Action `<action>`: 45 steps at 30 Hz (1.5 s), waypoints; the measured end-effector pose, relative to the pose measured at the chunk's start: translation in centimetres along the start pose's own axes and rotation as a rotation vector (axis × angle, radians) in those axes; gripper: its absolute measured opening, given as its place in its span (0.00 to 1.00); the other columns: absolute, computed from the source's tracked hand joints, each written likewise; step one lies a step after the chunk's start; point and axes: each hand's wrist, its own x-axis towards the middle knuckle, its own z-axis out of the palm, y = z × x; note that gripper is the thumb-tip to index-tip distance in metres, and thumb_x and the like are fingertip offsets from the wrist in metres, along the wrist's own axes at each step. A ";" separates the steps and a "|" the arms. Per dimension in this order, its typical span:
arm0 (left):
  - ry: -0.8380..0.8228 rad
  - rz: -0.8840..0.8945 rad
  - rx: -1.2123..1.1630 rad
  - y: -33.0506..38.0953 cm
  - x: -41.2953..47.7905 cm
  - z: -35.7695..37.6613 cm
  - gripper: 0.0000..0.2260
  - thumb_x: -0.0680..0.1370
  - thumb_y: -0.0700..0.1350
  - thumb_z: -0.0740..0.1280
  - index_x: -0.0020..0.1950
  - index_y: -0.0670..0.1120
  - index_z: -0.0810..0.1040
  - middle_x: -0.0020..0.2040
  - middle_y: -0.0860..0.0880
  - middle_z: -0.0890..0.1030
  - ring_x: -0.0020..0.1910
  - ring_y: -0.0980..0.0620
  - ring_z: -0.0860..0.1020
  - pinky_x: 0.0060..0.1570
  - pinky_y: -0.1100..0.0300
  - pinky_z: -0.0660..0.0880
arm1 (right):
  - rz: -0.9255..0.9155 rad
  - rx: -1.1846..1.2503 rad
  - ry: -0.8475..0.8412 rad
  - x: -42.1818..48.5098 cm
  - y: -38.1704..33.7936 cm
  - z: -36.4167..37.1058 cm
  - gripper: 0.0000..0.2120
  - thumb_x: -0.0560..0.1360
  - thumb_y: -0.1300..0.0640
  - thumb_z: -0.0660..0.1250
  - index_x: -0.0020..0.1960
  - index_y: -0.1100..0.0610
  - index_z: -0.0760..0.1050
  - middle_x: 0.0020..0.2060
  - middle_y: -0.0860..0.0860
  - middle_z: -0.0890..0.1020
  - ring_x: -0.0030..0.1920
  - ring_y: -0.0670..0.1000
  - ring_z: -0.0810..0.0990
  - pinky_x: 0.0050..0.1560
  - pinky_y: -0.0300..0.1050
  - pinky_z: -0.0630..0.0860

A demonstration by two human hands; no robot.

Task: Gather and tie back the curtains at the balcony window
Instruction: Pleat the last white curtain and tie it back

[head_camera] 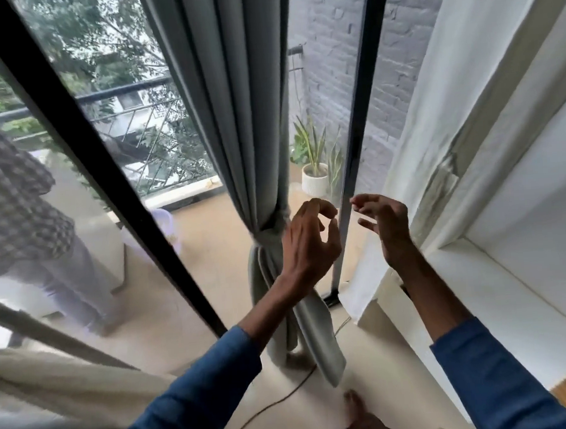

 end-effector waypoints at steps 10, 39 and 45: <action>0.077 0.082 -0.090 4.7 9.2 10.1 0.06 0.76 0.42 0.68 0.48 0.51 0.75 0.44 0.56 0.79 0.36 0.58 0.77 0.33 0.54 0.76 | -0.249 -0.051 0.162 10.9 -4.7 -9.0 0.16 0.69 0.71 0.58 0.40 0.57 0.82 0.39 0.57 0.87 0.36 0.51 0.82 0.34 0.44 0.76; 0.672 0.278 0.097 29.8 39.1 13.6 0.17 0.73 0.45 0.72 0.57 0.44 0.71 0.39 0.57 0.71 0.31 0.60 0.68 0.33 0.70 0.62 | -1.072 -0.200 0.166 28.6 -34.6 -16.0 0.27 0.76 0.46 0.74 0.68 0.60 0.72 0.59 0.53 0.82 0.58 0.52 0.80 0.63 0.54 0.78; 0.830 0.487 0.104 39.7 49.2 3.7 0.20 0.72 0.43 0.73 0.61 0.39 0.72 0.43 0.51 0.77 0.40 0.53 0.72 0.45 0.75 0.57 | -1.262 -0.130 0.219 28.1 -50.9 -12.9 0.23 0.78 0.49 0.70 0.68 0.60 0.72 0.59 0.54 0.82 0.60 0.55 0.80 0.69 0.52 0.73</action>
